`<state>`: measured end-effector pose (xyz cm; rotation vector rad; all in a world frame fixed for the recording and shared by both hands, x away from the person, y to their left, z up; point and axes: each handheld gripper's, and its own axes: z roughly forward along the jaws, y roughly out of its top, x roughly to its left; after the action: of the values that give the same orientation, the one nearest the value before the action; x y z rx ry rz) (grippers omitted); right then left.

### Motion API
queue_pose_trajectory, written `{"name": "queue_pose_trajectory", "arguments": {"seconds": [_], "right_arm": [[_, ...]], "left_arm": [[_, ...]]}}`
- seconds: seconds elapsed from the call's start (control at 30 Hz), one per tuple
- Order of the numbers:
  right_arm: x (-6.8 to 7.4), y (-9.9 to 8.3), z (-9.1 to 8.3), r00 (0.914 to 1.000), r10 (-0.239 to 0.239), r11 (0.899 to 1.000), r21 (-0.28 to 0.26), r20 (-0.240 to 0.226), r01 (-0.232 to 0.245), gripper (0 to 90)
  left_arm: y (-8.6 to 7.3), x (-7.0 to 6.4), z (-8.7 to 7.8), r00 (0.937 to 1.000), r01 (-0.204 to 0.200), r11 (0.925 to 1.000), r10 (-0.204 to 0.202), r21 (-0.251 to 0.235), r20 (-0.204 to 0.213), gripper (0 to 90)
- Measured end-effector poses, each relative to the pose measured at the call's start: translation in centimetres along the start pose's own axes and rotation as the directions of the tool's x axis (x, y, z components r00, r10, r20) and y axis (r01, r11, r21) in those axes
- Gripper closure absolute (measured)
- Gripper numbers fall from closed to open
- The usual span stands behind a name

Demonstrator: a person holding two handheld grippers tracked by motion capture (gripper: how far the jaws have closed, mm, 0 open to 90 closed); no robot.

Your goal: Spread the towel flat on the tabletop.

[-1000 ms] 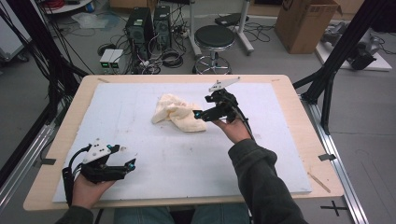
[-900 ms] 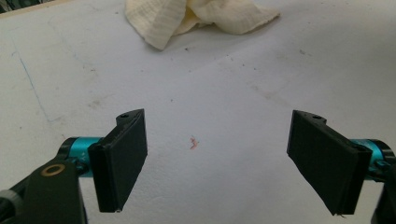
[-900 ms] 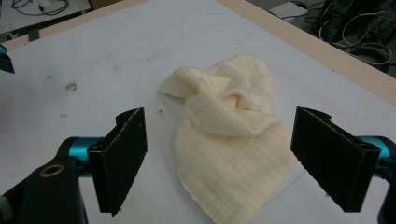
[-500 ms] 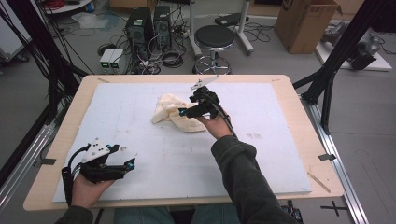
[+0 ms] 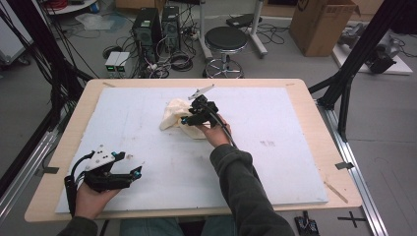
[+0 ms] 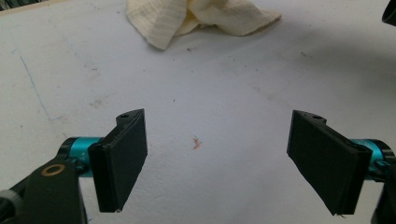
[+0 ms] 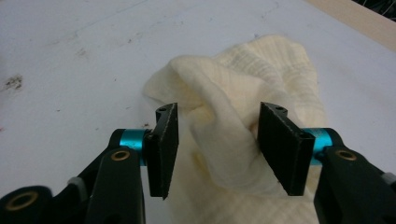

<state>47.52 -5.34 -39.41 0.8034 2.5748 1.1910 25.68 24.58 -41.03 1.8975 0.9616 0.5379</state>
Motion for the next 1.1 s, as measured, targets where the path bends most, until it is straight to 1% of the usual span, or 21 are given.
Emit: {"name": "queue_pose_trajectory", "arguments": {"seconds": [0.07, 0.13, 0.17, 0.2, 0.23, 0.27, 0.3, 0.33, 0.37, 0.4, 0.47, 0.6, 0.67, 0.77, 0.87, 0.9, 0.93, 1.0, 1.03, 1.07, 1.1], "right_arm": [[0.0, -0.1, 0.6, 0.9998, 0.017, 1.000, -0.001, 0.002, -0.017, 54.6], [-0.1, -0.2, 0.8, 0.9999, 0.013, 1.000, 0.000, 0.001, -0.013, 55.6], [-0.2, -0.4, 1.3, 0.9998, 0.015, 1.000, 0.012, 0.010, -0.015, 56.9], [-0.2, -0.4, 1.3, 0.9998, 0.015, 1.000, 0.012, 0.010, -0.015, 56.9], [-0.2, -0.6, 1.8, 0.9996, 0.021, 0.999, 0.034, 0.017, -0.022, 58.3], [-0.2, -0.6, 1.8, 0.9996, 0.021, 0.999, 0.034, 0.017, -0.022, 58.3], [-0.4, -0.8, 2.2, 0.9996, 0.021, 0.999, 0.039, 0.017, -0.021, 60.8], [-0.4, -0.8, 2.2, 0.9996, 0.021, 0.999, 0.039, 0.017, -0.021, 60.8], [-0.4, -0.9, 2.4, 0.9993, 0.033, 0.998, 0.046, 0.018, -0.034, 61.6], [-0.4, -1.0, 2.6, 0.9994, 0.028, 0.998, 0.050, 0.022, -0.029, 63.0], [-0.5, -1.2, 2.9, 0.9989, 0.040, 0.998, 0.052, 0.026, -0.041, 65.7], [-0.7, -1.4, 3.3, 0.9984, 0.041, 0.997, 0.059, 0.038, -0.043, 71.4], [-0.6, -1.4, 3.3, 0.9976, 0.042, 0.997, 0.063, 0.055, -0.046, 74.9], [-0.5, -1.4, 3.4, 0.9974, 0.023, 0.997, 0.072, 0.069, -0.028, 80.2], [-0.8, -1.3, 3.0, 0.9978, 0.044, 0.997, 0.062, 0.048, -0.047, 82.9], [-0.8, -1.3, 3.0, 0.9978, 0.044, 0.997, 0.062, 0.048, -0.047, 82.9], [-0.9, -1.2, 2.5, 0.9980, 0.055, 0.997, 0.049, 0.032, -0.057, 83.4], [-1.0, -1.1, 2.3, 0.9980, 0.057, 0.997, 0.046, 0.028, -0.058, 83.4], [-1.1, -1.0, 1.9, 0.9983, 0.054, 0.998, 0.038, 0.024, -0.055, 83.5], [-1.2, -0.9, 1.1, 0.9980, 0.062, 0.998, 0.026, 0.006, -0.062, 83.6], [-1.2, -0.9, 1.1, 0.9980, 0.062, 0.998, 0.026, 0.006, -0.062, 83.6]], "left_arm": [[0.0, 0.0, 0.0, 1.0000, 0.002, 1.0000, -0.002, 0.002, 0.001, 20.6], [0.0, 0.0, 0.0, 1.0000, 0.002, 1.0000, -0.002, 0.001, 0.000, 20.6], [0.0, 0.0, 0.0, 1.0000, 0.003, 1.0000, -0.003, 0.001, 0.000, 20.6], [0.0, 0.0, 0.0, 1.0000, 0.002, 1.0000, -0.002, 0.003, 0.001, 20.6], [0.0, 0.0, 0.0, 1.0000, 0.000, 1.0000, 0.000, 0.004, 0.003, 20.6], [0.0, 0.0, 0.1, 1.0000, 0.002, 1.0000, -0.002, 0.003, 0.003, 20.6], [0.0, 0.0, 0.1, 1.0000, 0.002, 1.0000, -0.002, 0.004, 0.004, 20.6], [0.0, 0.0, 0.1, 1.0000, 0.000, 1.0000, 0.000, 0.004, 0.004, 20.6], [0.0, 0.0, 0.1, 1.0000, -0.001, 1.0000, 0.001, 0.005, 0.003, 20.6], [0.0, 0.0, 0.1, 1.0000, -0.001, 1.0000, 0.001, 0.004, 0.004, 20.6], [0.0, 0.0, 0.1, 1.0000, 0.000, 1.0000, 0.000, 0.005, 0.006, 20.6], [0.0, 0.0, 0.2, 1.0000, -0.001, 1.0000, 0.001, 0.009, 0.007, 20.6], [0.0, 0.0, 0.2, 1.0000, -0.002, 1.0000, 0.002, 0.009, 0.006, 20.6], [-0.1, 0.0, 0.2, 1.0000, 0.003, 1.0000, -0.003, 0.006, 0.004, 20.6], [-0.1, 0.0, 0.2, 1.0000, 0.003, 1.0000, -0.003, 0.005, 0.003, 20.7], [-0.1, 0.0, 0.1, 1.0000, 0.003, 1.0000, -0.003, 0.005, 0.005, 20.7], [-0.1, 0.1, 0.1, 1.0000, 0.000, 1.0000, 0.000, 0.007, 0.004, 20.7], [-0.1, 0.1, 0.1, 1.0000, -0.001, 1.0000, 0.001, 0.007, 0.004, 20.7], [-0.1, 0.1, 0.1, 1.0000, -0.001, 1.0000, 0.001, 0.006, 0.004, 20.7], [-0.1, 0.1, 0.1, 1.0000, 0.001, 1.0000, -0.001, 0.005, 0.003, 20.7], [-0.1, 0.0, 0.1, 1.0000, 0.001, 1.0000, -0.001, 0.005, 0.003, 20.7]]}}
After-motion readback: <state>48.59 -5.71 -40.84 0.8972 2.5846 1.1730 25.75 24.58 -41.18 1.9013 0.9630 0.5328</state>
